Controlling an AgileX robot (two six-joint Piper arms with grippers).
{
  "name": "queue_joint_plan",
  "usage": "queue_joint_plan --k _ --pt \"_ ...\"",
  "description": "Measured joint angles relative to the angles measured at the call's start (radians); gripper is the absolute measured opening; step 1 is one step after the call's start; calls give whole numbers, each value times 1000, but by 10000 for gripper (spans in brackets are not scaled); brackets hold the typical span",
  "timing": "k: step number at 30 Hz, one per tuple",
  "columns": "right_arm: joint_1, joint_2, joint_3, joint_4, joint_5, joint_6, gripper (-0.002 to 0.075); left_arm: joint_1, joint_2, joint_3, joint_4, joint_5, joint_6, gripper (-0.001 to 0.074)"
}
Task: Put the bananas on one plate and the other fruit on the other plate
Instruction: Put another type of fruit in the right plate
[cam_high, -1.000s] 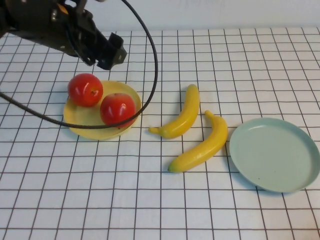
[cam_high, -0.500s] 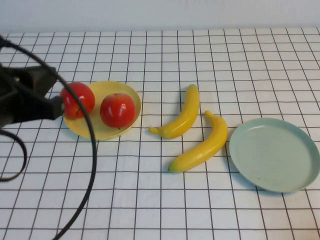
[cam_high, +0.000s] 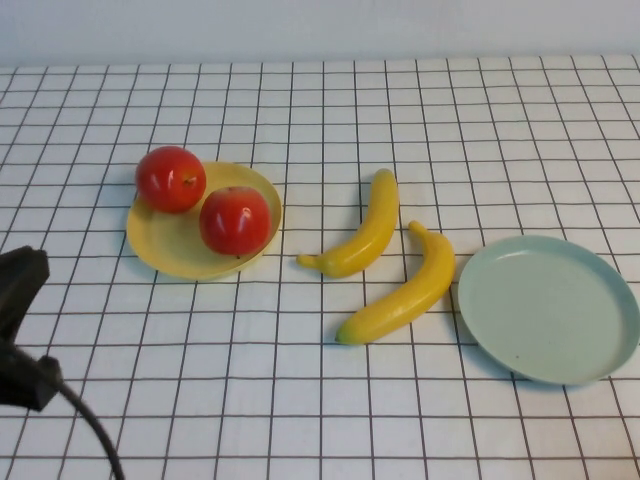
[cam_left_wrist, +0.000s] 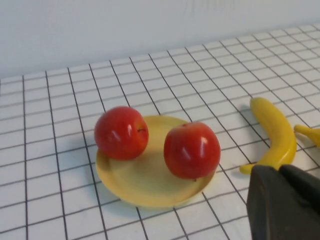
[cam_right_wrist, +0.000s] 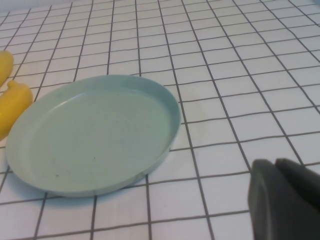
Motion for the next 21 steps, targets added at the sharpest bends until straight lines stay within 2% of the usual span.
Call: queue_joint_plan --k 7,10,18,21 --pt "0 0 0 0 0 0 -17 2 -257 335 28 -405 -11 -2" --pt "0 0 0 0 0 0 -17 32 -368 462 51 -481 -11 -2" --pt "0 0 0 0 0 0 -17 234 -552 557 81 -239 -71 -2" --pt "0 0 0 0 0 0 -17 269 -598 566 121 -168 -91 -2"
